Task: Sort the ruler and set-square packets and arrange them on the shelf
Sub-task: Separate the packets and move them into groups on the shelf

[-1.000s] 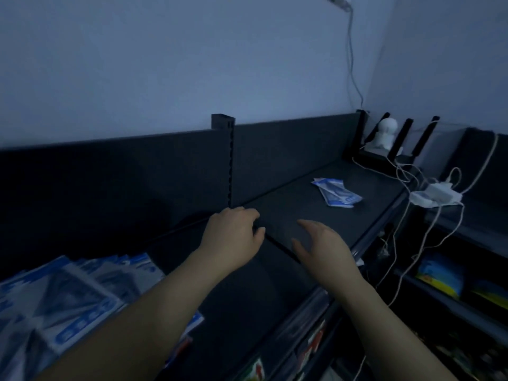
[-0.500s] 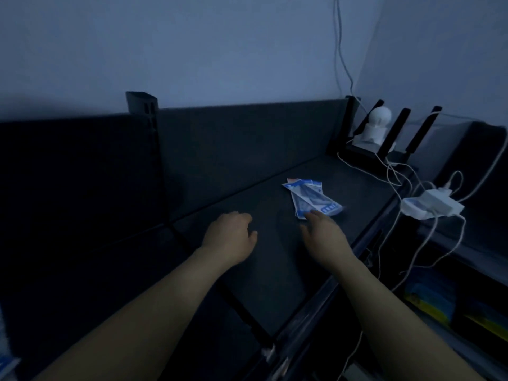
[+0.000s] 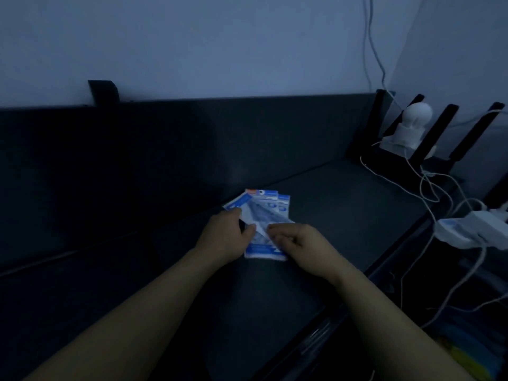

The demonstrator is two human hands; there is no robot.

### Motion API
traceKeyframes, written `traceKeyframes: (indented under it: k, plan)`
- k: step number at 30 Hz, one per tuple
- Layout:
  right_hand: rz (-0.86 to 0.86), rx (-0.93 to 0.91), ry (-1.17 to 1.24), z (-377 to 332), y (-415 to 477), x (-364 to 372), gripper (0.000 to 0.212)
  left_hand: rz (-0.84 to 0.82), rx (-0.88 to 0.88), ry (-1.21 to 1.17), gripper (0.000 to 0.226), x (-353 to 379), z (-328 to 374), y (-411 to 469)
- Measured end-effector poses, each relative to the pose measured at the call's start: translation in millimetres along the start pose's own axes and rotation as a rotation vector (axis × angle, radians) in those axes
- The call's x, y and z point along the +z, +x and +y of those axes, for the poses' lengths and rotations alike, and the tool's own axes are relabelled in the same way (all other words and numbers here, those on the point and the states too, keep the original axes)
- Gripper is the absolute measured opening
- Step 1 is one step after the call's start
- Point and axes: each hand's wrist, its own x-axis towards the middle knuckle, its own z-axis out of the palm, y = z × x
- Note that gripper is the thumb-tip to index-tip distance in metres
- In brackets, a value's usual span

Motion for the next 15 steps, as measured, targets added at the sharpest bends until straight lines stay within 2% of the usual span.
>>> traceKeyframes:
  k: [1,3,5,8,10,12,15]
  plan:
    - [0.007,0.047,0.056,0.6,2.1,-1.7,0.023,-0.005,-0.030,0.014,0.047,0.9,0.2,1.3]
    - [0.135,0.168,0.095,7.4,9.5,-6.4,0.028,0.006,-0.103,0.079,0.060,1.5,0.7,3.6]
    - [0.211,0.305,0.073,11.8,14.3,-10.6,0.043,0.024,-0.160,0.009,0.067,3.6,2.8,8.3]
    - [0.119,0.307,0.221,6.1,17.7,-4.5,0.053,0.004,-0.135,-0.255,0.067,5.3,12.4,12.7]
    - [0.072,0.317,0.302,1.1,20.7,1.8,0.058,-0.015,-0.114,-0.297,0.068,6.1,16.0,12.8]
    - [0.044,0.358,0.338,-0.8,25.0,4.0,0.054,-0.021,-0.116,-0.335,0.078,3.5,15.3,8.4]
    - [0.035,0.399,0.355,1.3,30.0,0.8,0.031,-0.061,-0.144,-0.428,0.107,-2.0,8.8,2.1]
